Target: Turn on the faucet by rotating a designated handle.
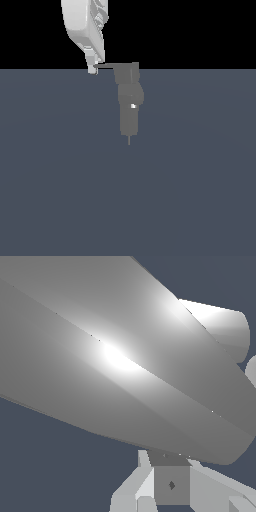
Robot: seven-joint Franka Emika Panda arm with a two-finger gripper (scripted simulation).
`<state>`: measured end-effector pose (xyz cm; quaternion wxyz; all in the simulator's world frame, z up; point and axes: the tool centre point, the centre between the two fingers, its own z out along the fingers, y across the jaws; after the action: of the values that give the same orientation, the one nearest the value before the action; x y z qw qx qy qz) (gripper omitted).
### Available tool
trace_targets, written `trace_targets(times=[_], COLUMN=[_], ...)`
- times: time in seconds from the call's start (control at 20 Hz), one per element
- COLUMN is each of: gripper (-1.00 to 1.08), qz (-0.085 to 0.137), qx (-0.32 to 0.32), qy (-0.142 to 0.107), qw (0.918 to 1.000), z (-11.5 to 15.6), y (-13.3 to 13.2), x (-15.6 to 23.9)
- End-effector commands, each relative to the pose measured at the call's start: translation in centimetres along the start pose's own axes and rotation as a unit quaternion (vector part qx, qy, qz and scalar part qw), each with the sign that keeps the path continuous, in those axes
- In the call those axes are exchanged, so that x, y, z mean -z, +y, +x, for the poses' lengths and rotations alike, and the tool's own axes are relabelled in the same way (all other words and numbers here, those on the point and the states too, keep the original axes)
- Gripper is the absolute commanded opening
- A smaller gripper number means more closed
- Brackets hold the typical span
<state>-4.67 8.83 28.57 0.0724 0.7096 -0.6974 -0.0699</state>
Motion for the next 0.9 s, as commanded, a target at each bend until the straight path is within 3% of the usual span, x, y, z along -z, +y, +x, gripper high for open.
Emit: trace_targets(times=[0.0,0.85], gripper=[-1.0,-1.0], qz=[0.001,-0.002], qx=[-0.004,0.002], qy=[0.0,0.001], qw=[1.0,1.0], z=[1.0,3.6], y=[0.6,3.8], x=[0.3,0.0])
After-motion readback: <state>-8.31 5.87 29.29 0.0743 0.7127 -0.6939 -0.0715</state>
